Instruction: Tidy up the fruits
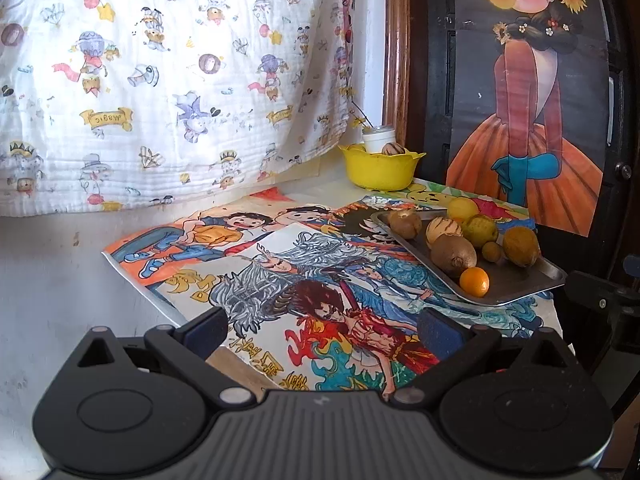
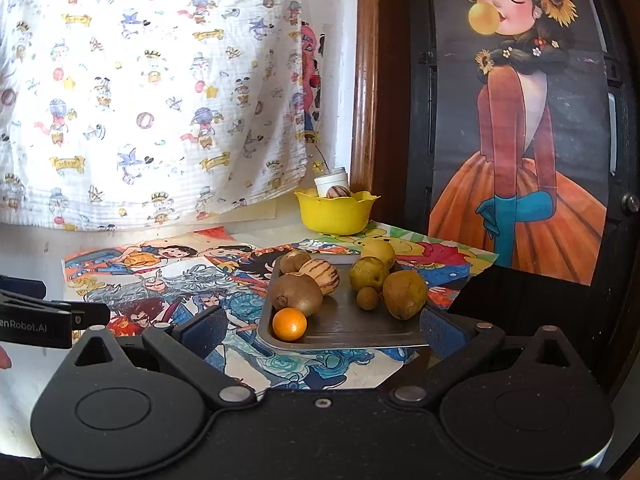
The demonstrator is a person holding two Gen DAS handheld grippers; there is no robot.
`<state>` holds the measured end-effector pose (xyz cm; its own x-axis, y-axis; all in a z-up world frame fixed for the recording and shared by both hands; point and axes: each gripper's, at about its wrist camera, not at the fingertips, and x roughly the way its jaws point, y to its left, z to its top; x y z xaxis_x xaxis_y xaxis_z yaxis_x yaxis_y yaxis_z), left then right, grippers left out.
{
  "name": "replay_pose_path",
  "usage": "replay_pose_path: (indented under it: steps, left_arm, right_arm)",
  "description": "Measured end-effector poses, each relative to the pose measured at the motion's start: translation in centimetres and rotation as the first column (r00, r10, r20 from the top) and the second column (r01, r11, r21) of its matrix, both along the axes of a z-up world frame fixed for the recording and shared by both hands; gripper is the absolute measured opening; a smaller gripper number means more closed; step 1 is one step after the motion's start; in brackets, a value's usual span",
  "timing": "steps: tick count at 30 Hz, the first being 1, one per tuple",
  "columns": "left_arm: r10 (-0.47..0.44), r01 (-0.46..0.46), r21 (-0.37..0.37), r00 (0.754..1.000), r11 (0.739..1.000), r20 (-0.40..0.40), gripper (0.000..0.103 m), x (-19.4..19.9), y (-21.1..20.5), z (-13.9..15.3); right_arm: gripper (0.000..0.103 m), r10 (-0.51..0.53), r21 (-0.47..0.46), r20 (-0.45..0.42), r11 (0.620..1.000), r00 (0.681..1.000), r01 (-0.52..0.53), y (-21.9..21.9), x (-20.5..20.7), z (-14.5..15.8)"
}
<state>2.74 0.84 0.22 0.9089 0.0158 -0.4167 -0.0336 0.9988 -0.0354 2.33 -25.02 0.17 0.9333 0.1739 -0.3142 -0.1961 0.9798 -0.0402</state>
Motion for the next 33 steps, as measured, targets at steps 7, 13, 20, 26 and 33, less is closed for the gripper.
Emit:
replay_pose_path:
  steps: [7, 13, 20, 26, 33]
  left_arm:
    - [0.0, 0.0, 0.0, 1.0, 1.0, -0.013, 0.103, 0.22, 0.16, -0.31]
    - [-0.001, 0.001, -0.001, 1.0, 1.0, -0.026, 0.103, 0.41, 0.23, -0.58]
    - [-0.002, 0.002, -0.002, 1.0, 1.0, -0.031, 0.103, 0.48, 0.24, -0.64]
    - [-0.001, 0.001, -0.002, 1.0, 1.0, -0.031, 0.103, 0.48, 0.23, -0.64]
    - [-0.002, 0.002, -0.002, 1.0, 1.0, -0.03, 0.103, 0.47, 0.27, -0.64]
  right_arm:
    - [0.103, 0.01, -0.019, -0.002, 1.0, 1.0, -0.01, 0.35, 0.11, -0.3]
    - [0.102, 0.014, -0.018, -0.012, 1.0, 1.0, -0.014, 0.39, 0.33, -0.56]
    - [0.102, 0.013, -0.018, -0.014, 1.0, 1.0, -0.014, 0.44, 0.42, -0.64]
    - [0.103, 0.013, -0.019, -0.015, 1.0, 1.0, -0.014, 0.46, 0.41, -0.64]
    - [0.102, 0.013, -0.018, -0.015, 1.0, 1.0, -0.013, 0.46, 0.39, -0.66]
